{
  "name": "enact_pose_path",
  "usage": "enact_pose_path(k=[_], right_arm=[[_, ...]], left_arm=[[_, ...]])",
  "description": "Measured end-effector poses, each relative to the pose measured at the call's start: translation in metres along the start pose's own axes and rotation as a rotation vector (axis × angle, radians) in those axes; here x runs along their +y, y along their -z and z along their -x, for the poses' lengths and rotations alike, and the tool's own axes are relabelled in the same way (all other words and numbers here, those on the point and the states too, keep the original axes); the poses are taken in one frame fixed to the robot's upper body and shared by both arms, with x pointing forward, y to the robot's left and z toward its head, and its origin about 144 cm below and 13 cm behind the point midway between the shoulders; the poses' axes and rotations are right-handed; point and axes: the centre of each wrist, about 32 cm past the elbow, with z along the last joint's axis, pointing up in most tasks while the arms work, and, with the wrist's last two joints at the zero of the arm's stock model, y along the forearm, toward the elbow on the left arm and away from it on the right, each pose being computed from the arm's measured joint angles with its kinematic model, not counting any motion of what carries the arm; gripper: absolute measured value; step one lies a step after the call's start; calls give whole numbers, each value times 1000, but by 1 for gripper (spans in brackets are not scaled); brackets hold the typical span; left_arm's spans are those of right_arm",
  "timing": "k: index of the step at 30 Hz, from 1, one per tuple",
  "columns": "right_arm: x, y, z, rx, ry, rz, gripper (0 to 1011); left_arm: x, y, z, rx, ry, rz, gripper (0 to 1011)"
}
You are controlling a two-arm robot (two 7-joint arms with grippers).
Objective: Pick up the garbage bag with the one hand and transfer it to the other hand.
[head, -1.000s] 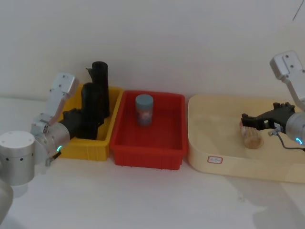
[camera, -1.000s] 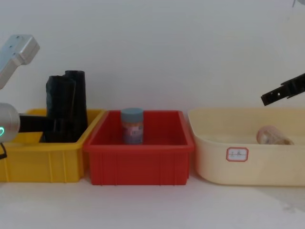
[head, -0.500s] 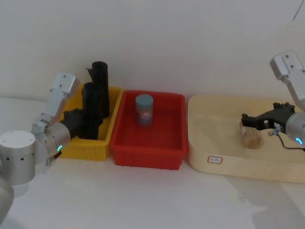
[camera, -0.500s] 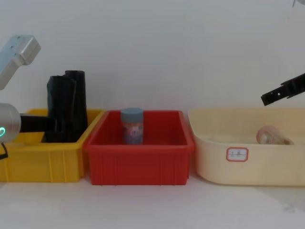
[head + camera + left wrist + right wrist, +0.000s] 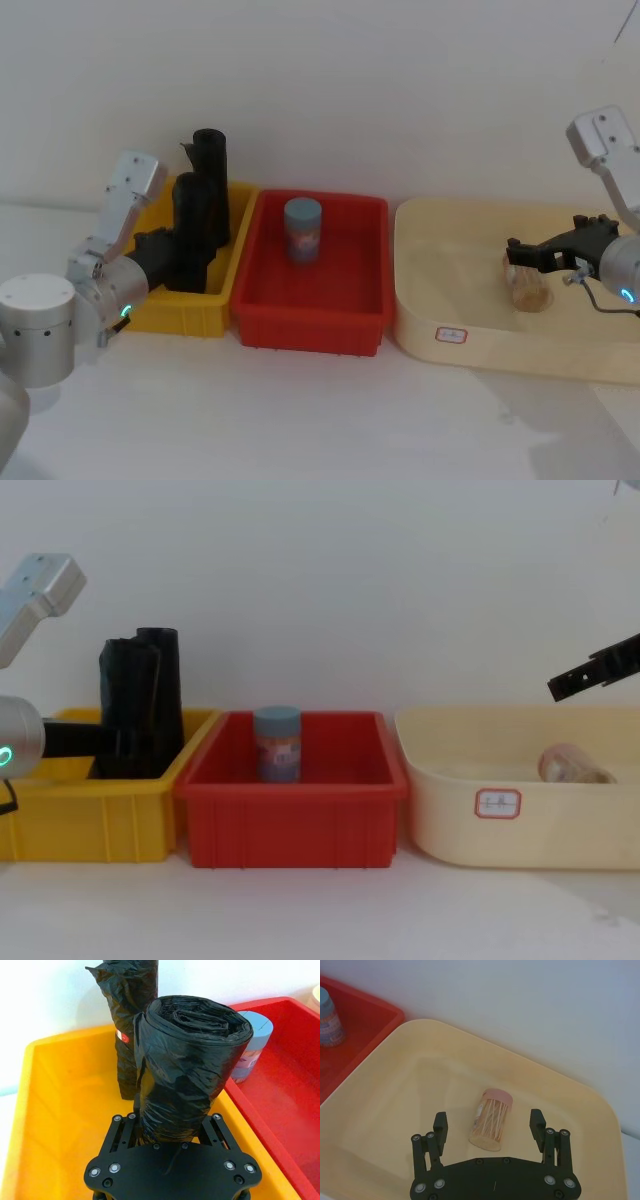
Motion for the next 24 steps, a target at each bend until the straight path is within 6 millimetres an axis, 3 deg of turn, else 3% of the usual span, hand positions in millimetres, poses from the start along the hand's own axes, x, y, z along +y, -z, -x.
enact_pose_path(k=[13,24], right_arm=[[0,0,0,0,0,0,999],[0,0,0,-1,0,-2,999]], left_arm=[[-7,-10,-2,1,51,4,471],[-21,-47,-13,32,189,36,471]])
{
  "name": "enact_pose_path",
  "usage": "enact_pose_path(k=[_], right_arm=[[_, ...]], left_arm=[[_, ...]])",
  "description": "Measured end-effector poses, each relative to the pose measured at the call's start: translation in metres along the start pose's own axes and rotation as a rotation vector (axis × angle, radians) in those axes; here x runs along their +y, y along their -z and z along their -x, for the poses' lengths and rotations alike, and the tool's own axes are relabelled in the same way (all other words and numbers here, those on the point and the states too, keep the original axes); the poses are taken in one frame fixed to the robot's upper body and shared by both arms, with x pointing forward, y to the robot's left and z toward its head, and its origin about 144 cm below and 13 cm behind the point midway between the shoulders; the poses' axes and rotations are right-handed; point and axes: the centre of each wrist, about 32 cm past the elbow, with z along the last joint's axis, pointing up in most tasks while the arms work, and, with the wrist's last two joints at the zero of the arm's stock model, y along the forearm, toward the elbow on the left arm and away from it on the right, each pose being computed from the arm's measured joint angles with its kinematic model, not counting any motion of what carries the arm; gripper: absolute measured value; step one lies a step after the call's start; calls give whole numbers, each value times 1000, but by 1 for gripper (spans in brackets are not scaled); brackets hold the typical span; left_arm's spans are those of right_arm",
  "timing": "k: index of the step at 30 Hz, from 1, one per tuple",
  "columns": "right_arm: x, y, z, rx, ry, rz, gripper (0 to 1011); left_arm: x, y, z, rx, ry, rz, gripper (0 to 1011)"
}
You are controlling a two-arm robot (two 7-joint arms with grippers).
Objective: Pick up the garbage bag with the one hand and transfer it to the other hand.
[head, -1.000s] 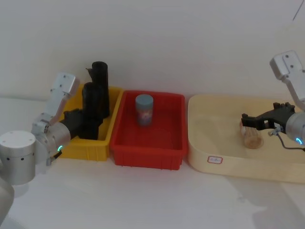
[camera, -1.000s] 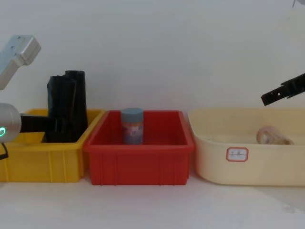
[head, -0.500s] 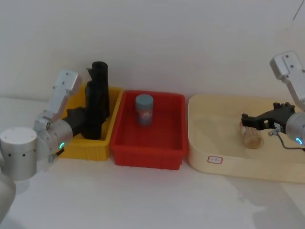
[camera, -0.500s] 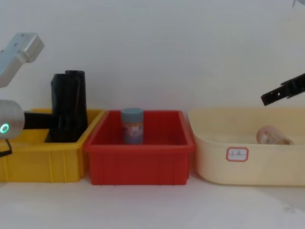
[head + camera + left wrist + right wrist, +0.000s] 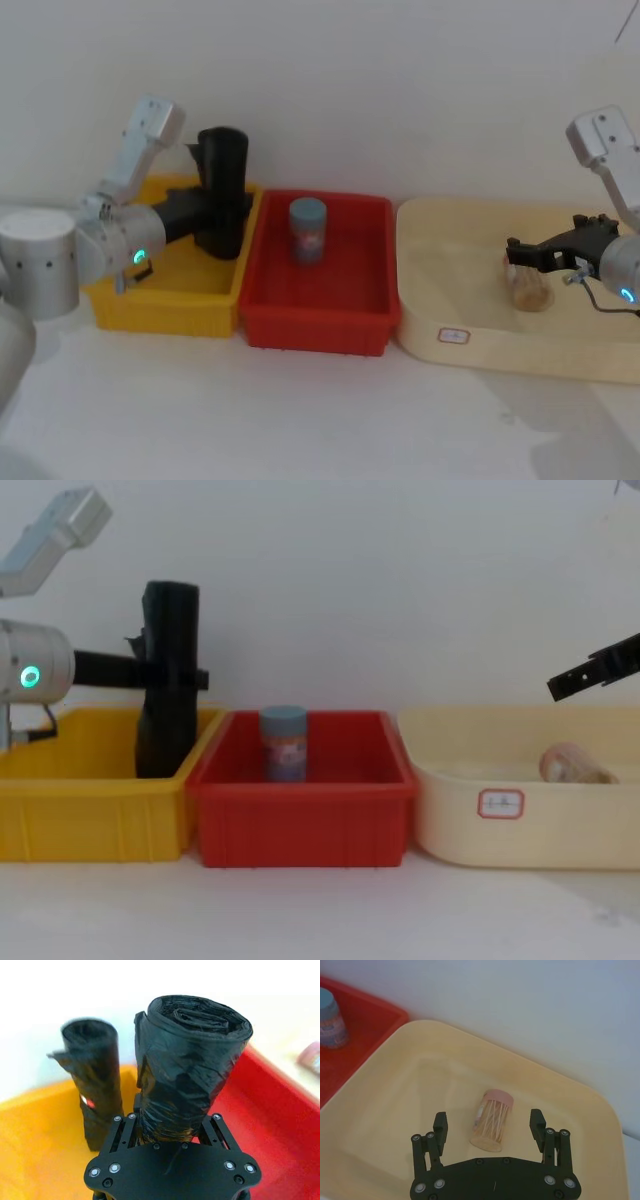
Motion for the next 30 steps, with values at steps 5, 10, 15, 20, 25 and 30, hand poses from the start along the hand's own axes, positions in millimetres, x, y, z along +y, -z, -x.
enact_pose_path(k=[5,10,15,20,25,30], right_arm=[[-1,-1,-2,-10,-7,-23,1000],[-3,-3,-8,-31,-27,-73,1000],[-6,-7,-15,-55,-49,-135,1000],[-9,-15,-26,-84,-82,-216,1000],[-10,-24,-35,-110,-116,-291,1000],[-10,-33,-42,-132,-153,-361,1000]], left_arm=[[-4,-21,-8,3,77,17,471],[-6,-37,-15,-4,146,24,471],[-7,-57,-24,-27,227,26,471],[-13,-78,-32,-71,312,17,471],[-24,-93,-35,-112,367,7,471],[-43,-104,-35,-135,423,4,471]])
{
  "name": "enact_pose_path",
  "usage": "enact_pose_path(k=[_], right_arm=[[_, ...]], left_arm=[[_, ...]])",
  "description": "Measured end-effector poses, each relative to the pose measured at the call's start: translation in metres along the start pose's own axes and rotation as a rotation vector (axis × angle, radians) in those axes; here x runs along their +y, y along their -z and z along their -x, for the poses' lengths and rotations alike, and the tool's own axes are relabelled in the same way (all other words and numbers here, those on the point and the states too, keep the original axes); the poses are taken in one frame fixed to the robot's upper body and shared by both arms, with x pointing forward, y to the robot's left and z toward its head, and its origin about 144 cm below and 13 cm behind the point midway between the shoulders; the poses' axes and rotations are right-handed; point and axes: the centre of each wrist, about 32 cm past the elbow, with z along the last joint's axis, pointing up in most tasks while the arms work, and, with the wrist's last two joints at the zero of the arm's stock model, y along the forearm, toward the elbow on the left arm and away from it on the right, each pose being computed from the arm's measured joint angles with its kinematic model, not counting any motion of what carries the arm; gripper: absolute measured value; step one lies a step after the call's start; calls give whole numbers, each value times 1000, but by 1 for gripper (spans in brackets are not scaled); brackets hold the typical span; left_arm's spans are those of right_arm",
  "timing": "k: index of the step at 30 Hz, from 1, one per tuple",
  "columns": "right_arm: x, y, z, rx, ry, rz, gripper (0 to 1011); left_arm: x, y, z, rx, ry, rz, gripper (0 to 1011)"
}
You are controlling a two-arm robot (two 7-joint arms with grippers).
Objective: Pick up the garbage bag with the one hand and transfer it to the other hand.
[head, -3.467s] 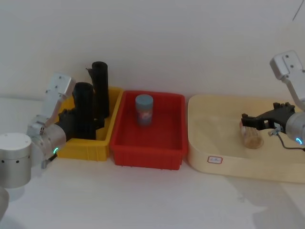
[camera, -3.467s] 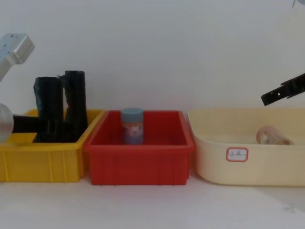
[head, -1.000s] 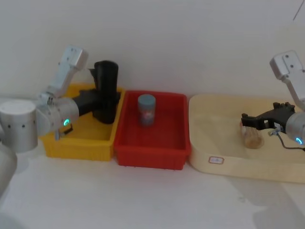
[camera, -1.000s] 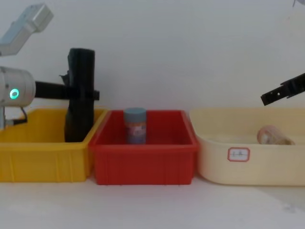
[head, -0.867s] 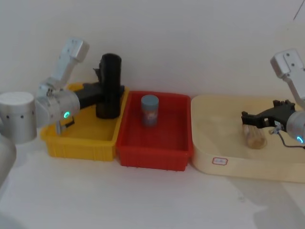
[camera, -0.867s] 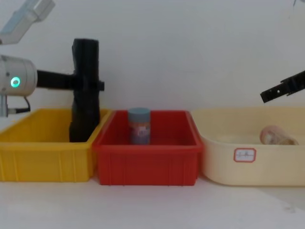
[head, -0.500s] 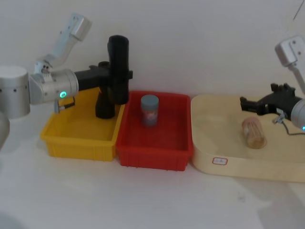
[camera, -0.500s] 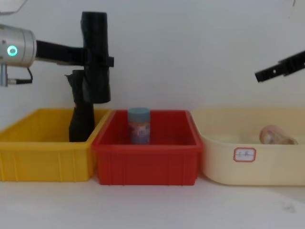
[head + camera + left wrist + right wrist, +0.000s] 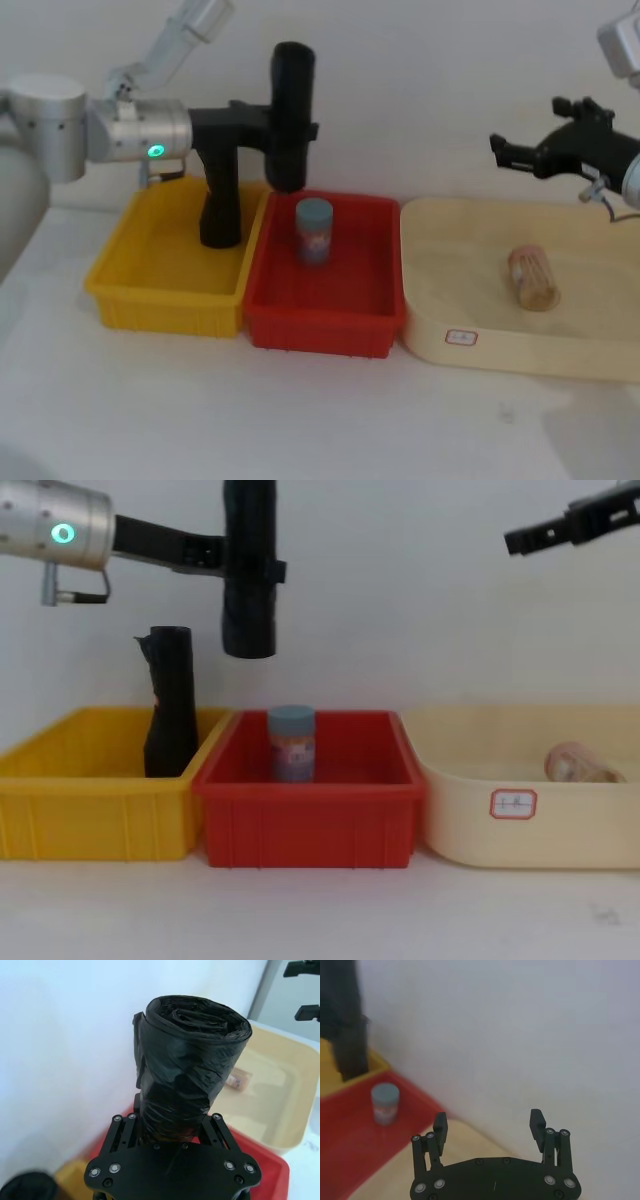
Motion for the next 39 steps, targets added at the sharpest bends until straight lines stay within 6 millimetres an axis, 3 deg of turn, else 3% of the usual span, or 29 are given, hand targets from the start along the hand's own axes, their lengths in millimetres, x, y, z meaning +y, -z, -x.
enact_pose_path(k=[5,13,26,39], right_arm=[[6,-9,-8,-7,-55,-86,999],[19,-16,-15,31,-135,-195,999],[37,-17,-15,169,-253,-336,1000],[53,-6,-5,325,-356,-427,999]], left_arm=[[-28,-8,-9,-17,59,-2,471],[-42,-17,-11,-39,98,-8,471],[-49,-25,-11,-63,125,-17,471],[-51,-29,-11,-73,132,-22,471]])
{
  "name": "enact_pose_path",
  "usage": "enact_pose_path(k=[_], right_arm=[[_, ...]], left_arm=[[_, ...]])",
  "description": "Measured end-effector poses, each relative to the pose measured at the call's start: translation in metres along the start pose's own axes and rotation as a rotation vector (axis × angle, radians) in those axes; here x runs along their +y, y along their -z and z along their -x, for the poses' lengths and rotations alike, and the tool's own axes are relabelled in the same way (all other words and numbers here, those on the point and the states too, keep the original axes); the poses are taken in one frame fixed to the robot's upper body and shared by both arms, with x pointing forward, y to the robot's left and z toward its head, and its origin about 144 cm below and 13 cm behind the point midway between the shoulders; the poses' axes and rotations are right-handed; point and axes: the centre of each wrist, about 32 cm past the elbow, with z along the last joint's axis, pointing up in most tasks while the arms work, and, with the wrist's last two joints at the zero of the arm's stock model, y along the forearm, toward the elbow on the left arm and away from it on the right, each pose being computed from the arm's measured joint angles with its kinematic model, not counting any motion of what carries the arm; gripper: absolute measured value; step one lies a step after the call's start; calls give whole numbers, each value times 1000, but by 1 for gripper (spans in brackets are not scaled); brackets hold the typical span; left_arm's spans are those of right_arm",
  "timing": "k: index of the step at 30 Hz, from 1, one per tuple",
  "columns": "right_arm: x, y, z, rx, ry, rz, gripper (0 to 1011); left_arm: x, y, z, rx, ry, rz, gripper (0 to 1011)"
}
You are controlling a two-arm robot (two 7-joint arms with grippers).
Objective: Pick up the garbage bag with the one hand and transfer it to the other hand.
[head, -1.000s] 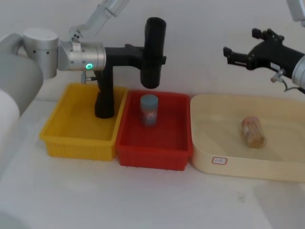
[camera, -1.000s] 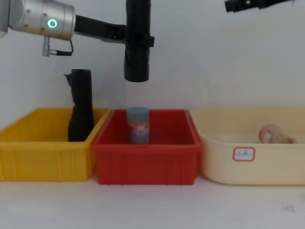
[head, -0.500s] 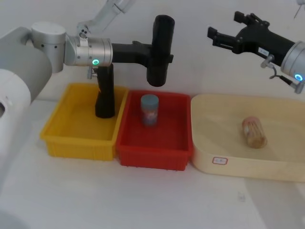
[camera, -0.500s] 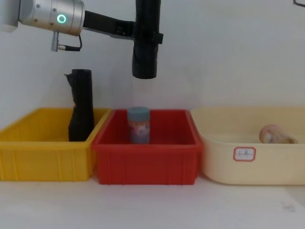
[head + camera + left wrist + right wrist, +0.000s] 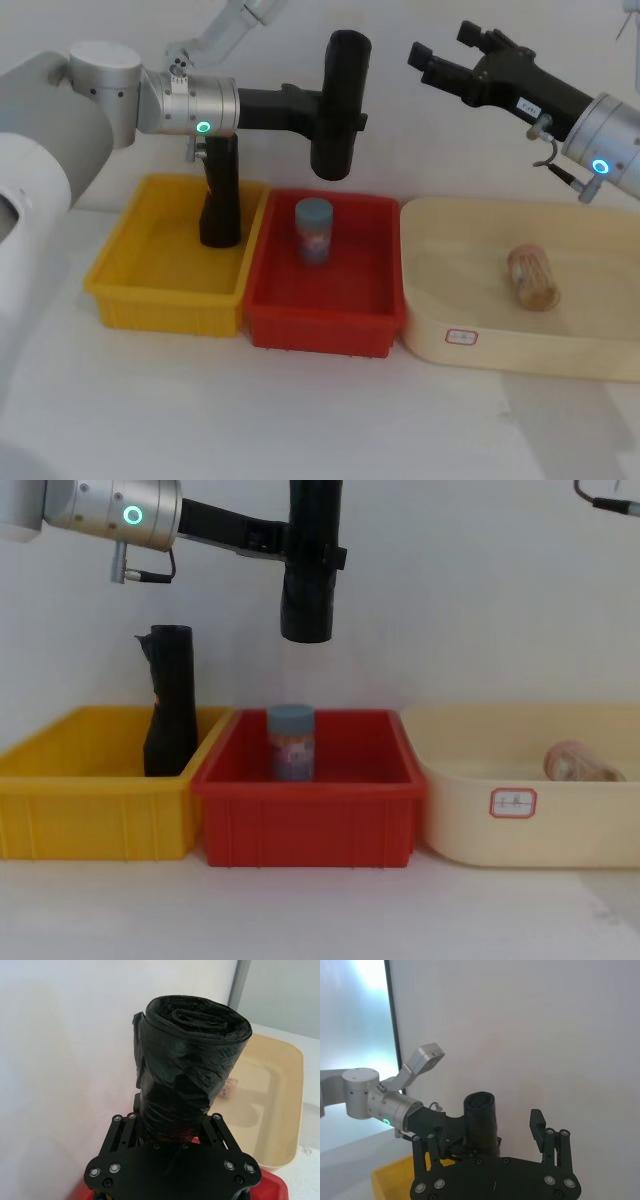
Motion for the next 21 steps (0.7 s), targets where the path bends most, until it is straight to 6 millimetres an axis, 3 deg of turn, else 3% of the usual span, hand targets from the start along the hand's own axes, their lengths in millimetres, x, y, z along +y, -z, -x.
enact_pose_path(k=[21], right_arm=[[26,12,-7,-64,-74,64,1000]], left_arm=[[-1,-1,0,-4,3,-3,471]])
